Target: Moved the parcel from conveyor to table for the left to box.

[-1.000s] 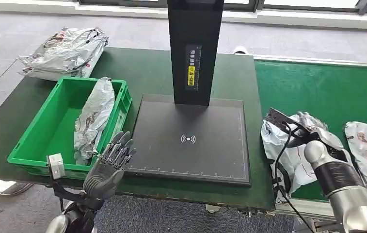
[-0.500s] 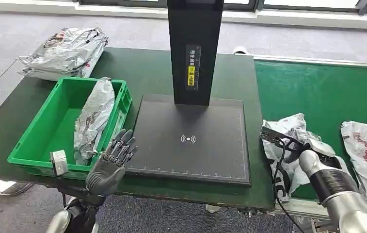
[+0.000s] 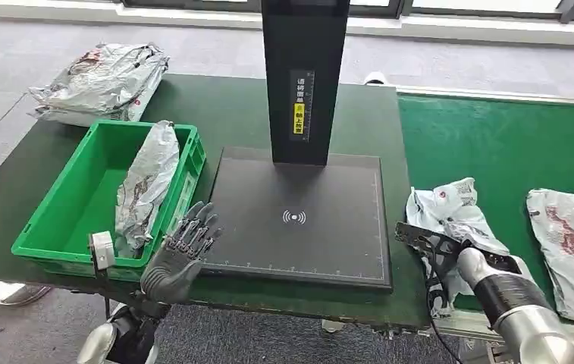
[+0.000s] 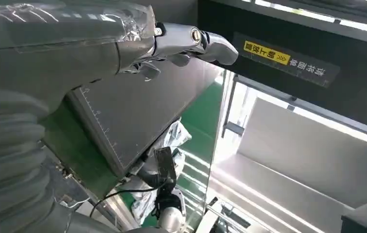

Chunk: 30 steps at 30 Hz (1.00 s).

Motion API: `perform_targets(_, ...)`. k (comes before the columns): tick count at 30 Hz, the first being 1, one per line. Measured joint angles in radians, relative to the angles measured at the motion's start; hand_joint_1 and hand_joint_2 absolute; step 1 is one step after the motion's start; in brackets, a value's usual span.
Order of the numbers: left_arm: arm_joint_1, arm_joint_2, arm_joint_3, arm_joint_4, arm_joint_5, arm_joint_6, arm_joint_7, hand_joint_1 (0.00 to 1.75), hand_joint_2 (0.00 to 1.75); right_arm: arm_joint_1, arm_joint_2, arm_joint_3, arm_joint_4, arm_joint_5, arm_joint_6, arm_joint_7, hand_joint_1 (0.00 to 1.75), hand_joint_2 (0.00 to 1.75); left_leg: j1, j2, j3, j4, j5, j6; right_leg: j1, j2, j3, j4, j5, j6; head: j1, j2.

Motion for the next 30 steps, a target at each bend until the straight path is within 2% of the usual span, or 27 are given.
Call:
perform_targets(13,0.008,0.009,0.0,-0.001,-0.013,0.001,-0.019,0.0,1.75,-0.037,0.039,0.0,0.036,-0.045,-0.071,-0.032,1.75,1.75,0.0,0.0,0.0,0.0,0.0,0.0,0.0,0.0,0.0,0.0,0.0,0.0,0.0,0.0)
perform_targets(16,0.011,0.009,0.0,-0.005,-0.014,0.003,-0.02,0.0,1.75,-0.042,0.047,-0.008,0.043,-0.106,-0.093,-0.046,1.75,1.75,0.0,0.0,0.0,0.0,0.0,0.0,0.0,0.0,0.0,0.0,0.0,0.0,0.0,0.0)
perform_targets(20,0.023,0.009,0.0,-0.015,-0.016,0.012,-0.023,0.0,1.75,-0.043,0.063,-0.079,0.045,-0.33,-0.065,-0.131,1.75,1.75,0.0,0.002,0.0,0.0,0.0,-0.001,0.0,0.002,0.0,0.0,0.0,0.0,0.0,0.0)
perform_targets(23,0.041,0.009,0.002,-0.034,-0.019,0.041,-0.037,0.0,1.75,-0.033,0.083,-0.201,0.017,-0.637,-0.024,-0.192,1.75,1.75,0.0,0.004,0.0,0.0,-0.001,-0.001,0.001,0.004,-0.001,0.0,0.0,-0.001,0.0,0.0)
perform_targets(27,0.065,0.009,0.003,-0.065,-0.028,0.069,-0.047,0.0,1.75,0.009,0.1,-0.294,-0.086,-0.905,-0.034,-0.171,1.75,1.75,0.0,0.005,-0.001,0.0,-0.001,-0.001,0.0,0.005,-0.004,0.001,0.001,-0.001,0.0,0.0)
perform_targets(30,0.079,0.007,0.004,-0.083,-0.032,0.078,-0.056,0.0,1.75,0.032,0.106,-0.322,-0.179,-1.024,-0.052,-0.193,1.75,1.75,0.0,0.005,-0.003,0.0,-0.001,-0.001,0.0,0.005,-0.006,0.002,0.001,-0.001,0.0,0.0)
